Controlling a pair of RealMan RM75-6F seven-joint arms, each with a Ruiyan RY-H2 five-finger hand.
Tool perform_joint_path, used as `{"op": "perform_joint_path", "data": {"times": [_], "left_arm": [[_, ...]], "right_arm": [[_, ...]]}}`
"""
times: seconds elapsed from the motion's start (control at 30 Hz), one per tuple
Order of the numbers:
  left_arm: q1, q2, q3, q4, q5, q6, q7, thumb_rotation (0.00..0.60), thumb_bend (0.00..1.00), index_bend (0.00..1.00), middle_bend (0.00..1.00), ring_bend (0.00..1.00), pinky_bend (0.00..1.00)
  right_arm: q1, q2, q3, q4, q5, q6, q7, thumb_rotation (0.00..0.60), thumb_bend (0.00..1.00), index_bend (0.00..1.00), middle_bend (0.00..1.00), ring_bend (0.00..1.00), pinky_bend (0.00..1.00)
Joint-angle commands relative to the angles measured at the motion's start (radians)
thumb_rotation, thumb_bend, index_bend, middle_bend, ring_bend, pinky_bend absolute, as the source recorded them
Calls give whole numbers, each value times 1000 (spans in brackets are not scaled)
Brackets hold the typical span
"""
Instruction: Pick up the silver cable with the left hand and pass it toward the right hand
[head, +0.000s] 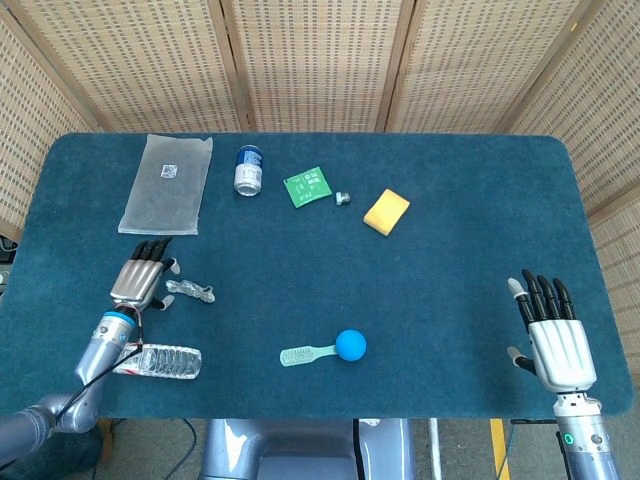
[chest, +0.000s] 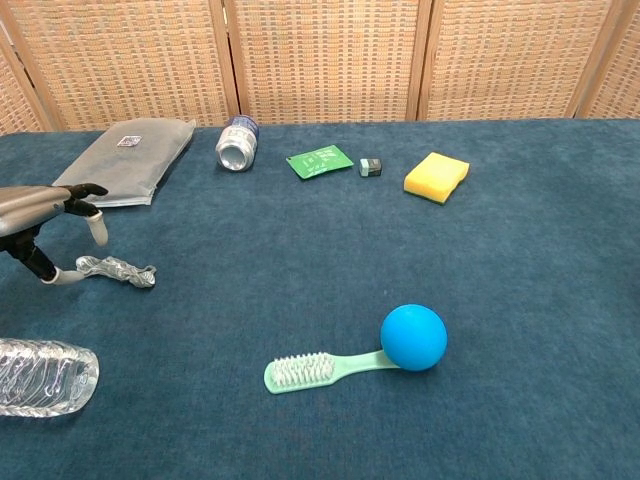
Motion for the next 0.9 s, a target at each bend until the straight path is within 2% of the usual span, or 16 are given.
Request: {"op": "perform_joint_path", "data": {"times": [0.03,0.23,0.53,0.7,0.9], "left_arm": [[-16,-38,-5,39,-10,-17,9,600,284,431,0,0,0],[-23,-68,-18,67,-29,-18,24,600,291,499,0,0,0],[-26,-77,-22,76,-42,-24,40,600,294,506,0,0,0],[-30,-80,-26,76,-49,-29,44,600,351,519,0,0,0],[-33,-83,-31,82,-62,-33,56,600,368,559,0,0,0]], "right_arm": [[1,-1,1,2,2,-2,1,600,0,0,0,0,0],[2,3,3,4,8,-6,14,600,0,0,0,0,0],[3,5,3,4,10,-10,22,600,0,0,0,0,0],[2,8,2,0,10,-10,27,600,0,0,0,0,0],[3,9,1,-2,10,-11,31,600,0,0,0,0,0]]}}
